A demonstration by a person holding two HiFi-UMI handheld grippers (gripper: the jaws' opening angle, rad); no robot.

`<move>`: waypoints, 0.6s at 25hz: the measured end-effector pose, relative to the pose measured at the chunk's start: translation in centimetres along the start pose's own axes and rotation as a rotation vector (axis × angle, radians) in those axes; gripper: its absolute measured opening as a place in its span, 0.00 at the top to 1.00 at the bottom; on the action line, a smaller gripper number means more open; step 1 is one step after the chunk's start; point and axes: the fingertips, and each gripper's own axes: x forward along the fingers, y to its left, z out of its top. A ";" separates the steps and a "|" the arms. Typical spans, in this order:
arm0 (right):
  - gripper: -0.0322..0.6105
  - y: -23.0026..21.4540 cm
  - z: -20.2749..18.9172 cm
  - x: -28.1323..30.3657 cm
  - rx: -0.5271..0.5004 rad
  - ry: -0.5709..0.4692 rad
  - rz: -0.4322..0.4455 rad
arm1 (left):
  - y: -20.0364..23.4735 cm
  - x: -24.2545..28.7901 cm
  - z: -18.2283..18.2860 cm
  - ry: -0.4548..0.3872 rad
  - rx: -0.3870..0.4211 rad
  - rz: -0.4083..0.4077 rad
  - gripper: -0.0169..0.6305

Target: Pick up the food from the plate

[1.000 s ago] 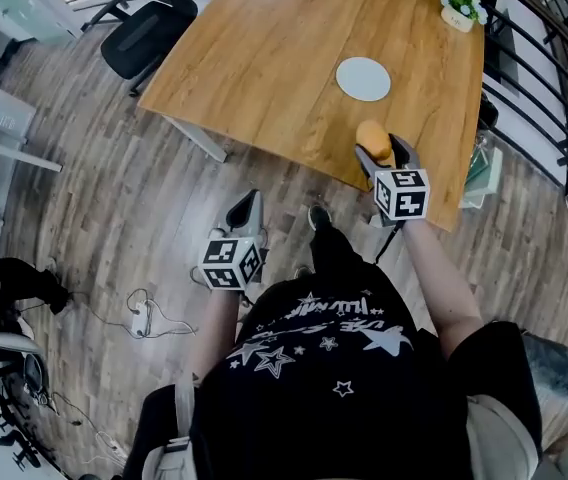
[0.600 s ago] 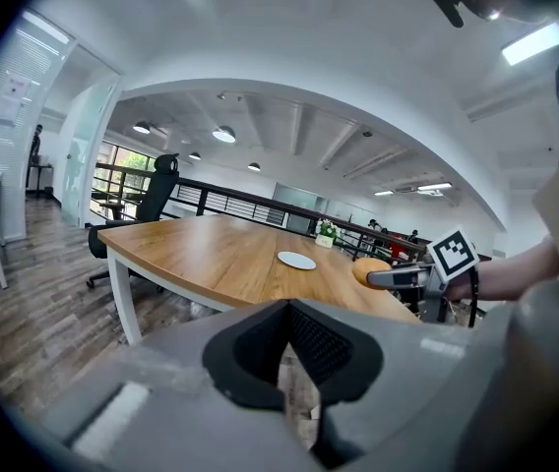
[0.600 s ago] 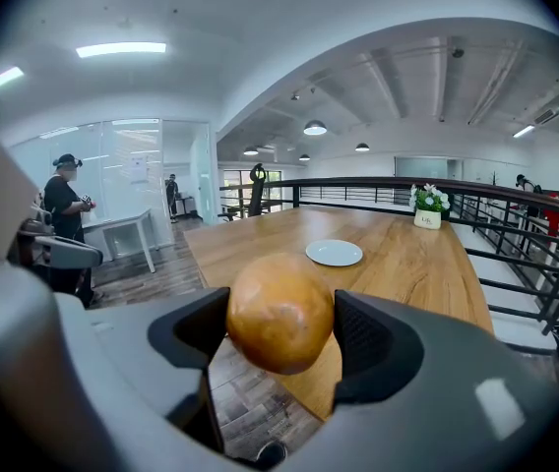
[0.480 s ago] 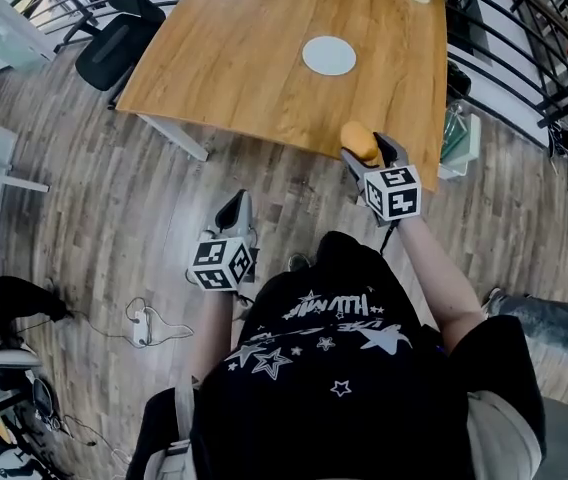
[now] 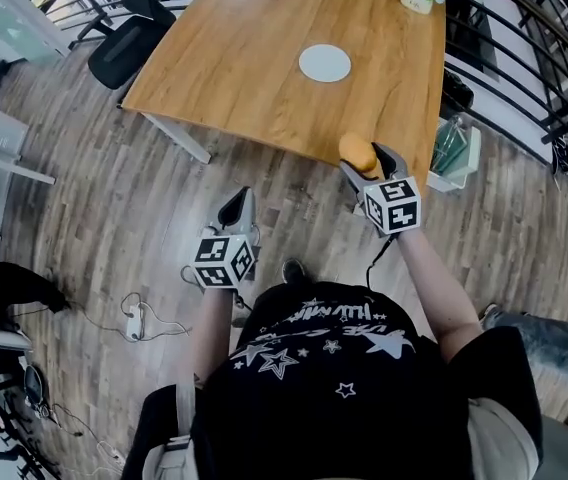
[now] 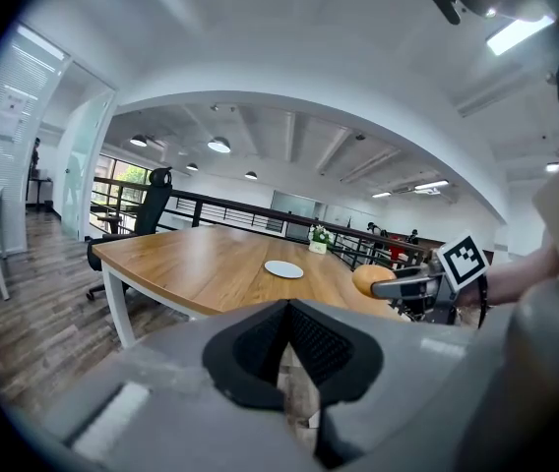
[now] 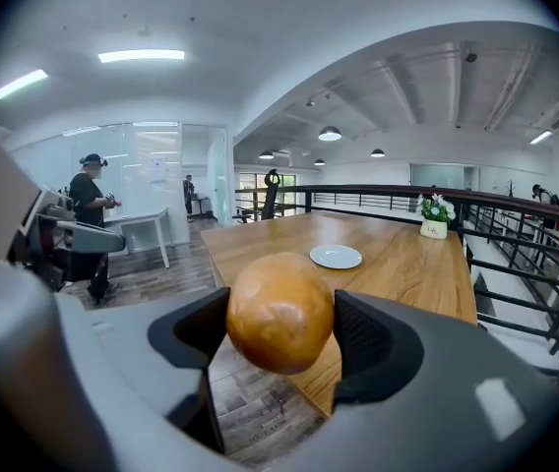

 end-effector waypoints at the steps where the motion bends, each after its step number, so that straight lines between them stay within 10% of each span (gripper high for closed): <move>1: 0.43 -0.3 -0.4 -0.7 -0.003 0.000 0.004 | -0.8 -0.1 -0.3 0.001 -0.001 0.001 0.97; 15: 0.43 -3.1 -5.5 -8.1 0.024 0.018 0.036 | -10.0 -3.1 -3.7 0.021 0.010 0.025 0.97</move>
